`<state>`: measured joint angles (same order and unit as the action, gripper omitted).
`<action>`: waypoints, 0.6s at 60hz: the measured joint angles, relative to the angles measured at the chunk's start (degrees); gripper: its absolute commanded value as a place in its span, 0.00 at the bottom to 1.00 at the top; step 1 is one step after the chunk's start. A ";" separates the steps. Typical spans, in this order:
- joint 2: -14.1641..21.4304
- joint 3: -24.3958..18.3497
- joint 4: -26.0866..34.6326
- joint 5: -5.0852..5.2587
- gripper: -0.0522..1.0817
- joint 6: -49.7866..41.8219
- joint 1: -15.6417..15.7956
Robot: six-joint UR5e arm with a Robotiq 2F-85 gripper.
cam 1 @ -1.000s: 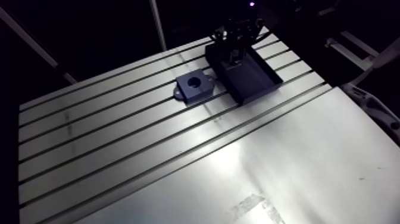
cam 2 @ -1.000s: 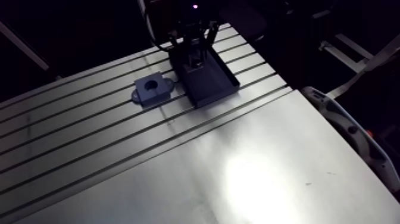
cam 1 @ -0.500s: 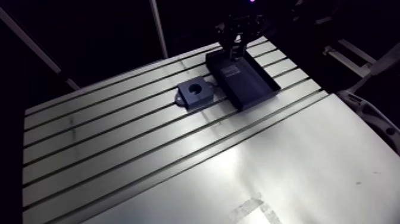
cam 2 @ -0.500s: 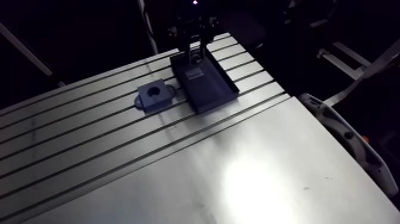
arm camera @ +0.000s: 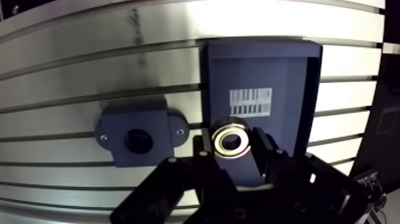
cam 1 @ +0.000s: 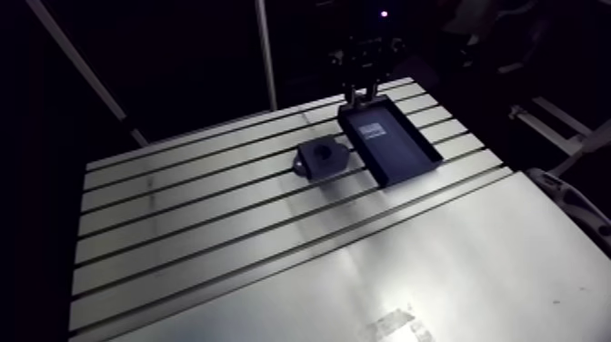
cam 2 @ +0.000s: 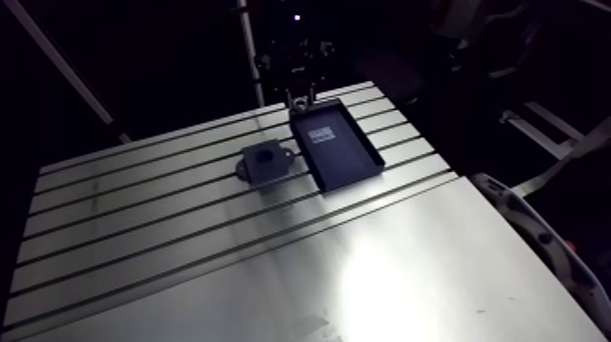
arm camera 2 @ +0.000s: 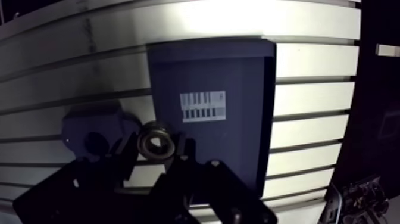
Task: Pick up the bearing and press it into the housing until flush.
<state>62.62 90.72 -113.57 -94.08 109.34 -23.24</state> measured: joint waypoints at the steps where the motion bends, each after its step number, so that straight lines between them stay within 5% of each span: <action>1: 0.14 0.12 0.07 -0.01 0.60 -0.10 0.19; 36: 1.01 2.20 0.63 0.09 0.60 -4.87 6.08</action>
<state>63.63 92.92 -112.94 -94.00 104.47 -17.15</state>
